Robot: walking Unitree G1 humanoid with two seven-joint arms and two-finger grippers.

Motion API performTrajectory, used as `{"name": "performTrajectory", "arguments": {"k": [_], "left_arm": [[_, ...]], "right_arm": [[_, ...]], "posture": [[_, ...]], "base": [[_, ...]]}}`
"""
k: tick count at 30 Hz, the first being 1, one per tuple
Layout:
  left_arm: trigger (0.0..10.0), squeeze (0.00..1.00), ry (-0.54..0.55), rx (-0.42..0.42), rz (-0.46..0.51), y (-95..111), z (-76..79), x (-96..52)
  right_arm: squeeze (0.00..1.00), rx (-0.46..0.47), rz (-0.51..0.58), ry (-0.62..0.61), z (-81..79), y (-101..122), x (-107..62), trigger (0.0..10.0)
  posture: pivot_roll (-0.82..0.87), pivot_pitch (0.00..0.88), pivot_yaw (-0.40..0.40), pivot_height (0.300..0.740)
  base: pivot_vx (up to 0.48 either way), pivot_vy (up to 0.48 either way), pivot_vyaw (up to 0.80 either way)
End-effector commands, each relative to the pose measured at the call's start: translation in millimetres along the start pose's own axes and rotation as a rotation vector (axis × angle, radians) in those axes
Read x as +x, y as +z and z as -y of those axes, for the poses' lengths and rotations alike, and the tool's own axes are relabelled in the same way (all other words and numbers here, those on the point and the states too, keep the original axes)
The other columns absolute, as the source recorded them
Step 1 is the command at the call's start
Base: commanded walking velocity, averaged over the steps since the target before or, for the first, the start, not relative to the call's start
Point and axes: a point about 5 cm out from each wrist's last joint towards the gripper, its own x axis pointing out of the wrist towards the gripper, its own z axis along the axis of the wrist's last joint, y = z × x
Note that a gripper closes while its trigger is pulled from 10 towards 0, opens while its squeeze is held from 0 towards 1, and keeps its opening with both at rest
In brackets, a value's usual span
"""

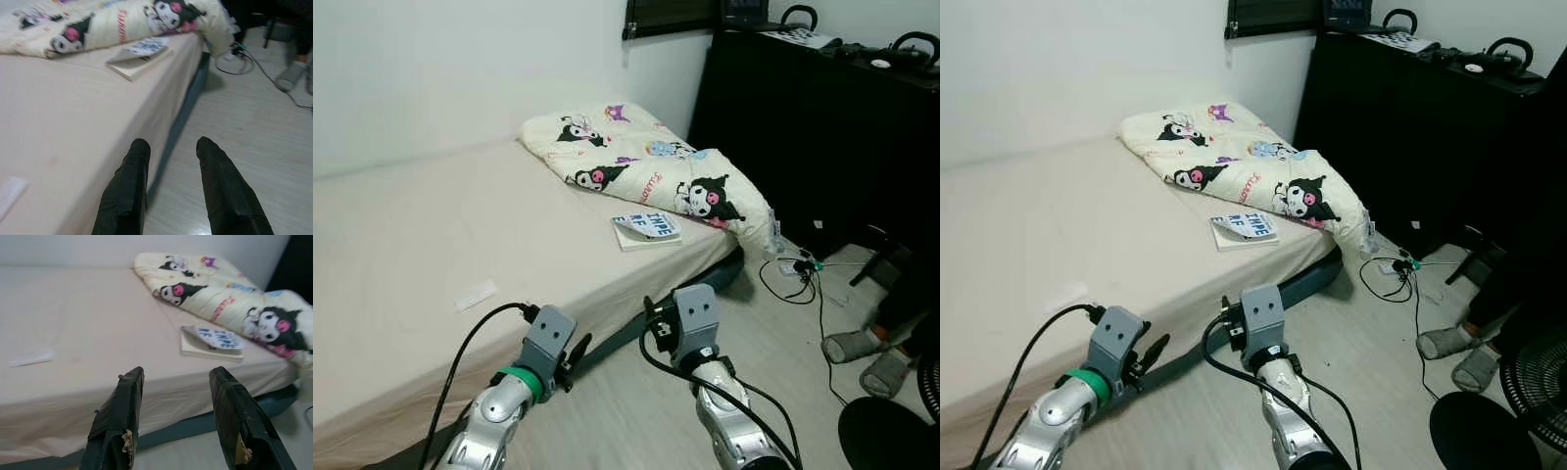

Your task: Clean up the room

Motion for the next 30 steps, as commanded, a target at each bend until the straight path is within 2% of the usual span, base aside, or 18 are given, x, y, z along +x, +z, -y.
{"name": "performTrajectory", "arguments": {"k": [1,6,8,12,20,24,25,30], "left_arm": [[10.0,0.00,0.019,0.020,-0.010,-5,1.7,-4.1],[10.0,0.00,0.037,0.000,-0.019,-2,1.2,-6.2],[10.0,0.00,0.040,-0.011,0.007,4,1.1,-7.7],[10.0,0.00,0.054,-0.016,0.046,8,0.3,-7.6],[10.0,0.00,0.081,-0.010,0.051,10,0.5,-5.4],[10.0,0.00,0.087,-0.007,0.051,11,1.7,-4.5],[10.0,0.00,0.087,-0.008,0.052,12,2.8,-3.9],[10.0,0.00,0.083,-0.005,0.068,14,7.2,-1.4]], "right_arm": [[0.00,-0.010,0.050,-0.020,2.9,9,2.0,10.0],[0.00,-0.022,0.114,-0.042,9.5,23,4.0,10.0],[0.00,-0.022,0.128,-0.031,10.8,26,4.9,10.0],[0.00,-0.022,0.123,-0.023,9.7,24,4.8,10.0],[0.00,-0.019,0.103,0.015,-3.2,20,1.1,10.0],[0.00,-0.030,0.065,0.017,-2.6,14,-0.1,10.0],[0.16,-0.016,0.065,0.015,-1.5,13,-0.4,10.0],[0.13,-0.006,0.078,0.002,0.5,16,0.6,10.0]], "posture": [[-0.08,0.031,0.001,0.740],[-0.09,0.037,-0.002,0.740],[-0.09,0.037,-0.001,0.740],[-0.08,0.037,0.002,0.740],[-0.09,0.035,0.008,0.740],[-0.09,0.035,0.010,0.740],[-0.09,0.035,0.010,0.740],[-0.09,0.033,0.014,0.740]], "base": [[0.000,0.000,0.00],[0.000,0.000,0.00],[0.000,0.000,0.00],[0.000,0.000,0.00],[0.000,0.000,0.00],[0.000,0.000,0.17],[0.000,0.000,0.79],[0.000,0.000,0.77]]}}
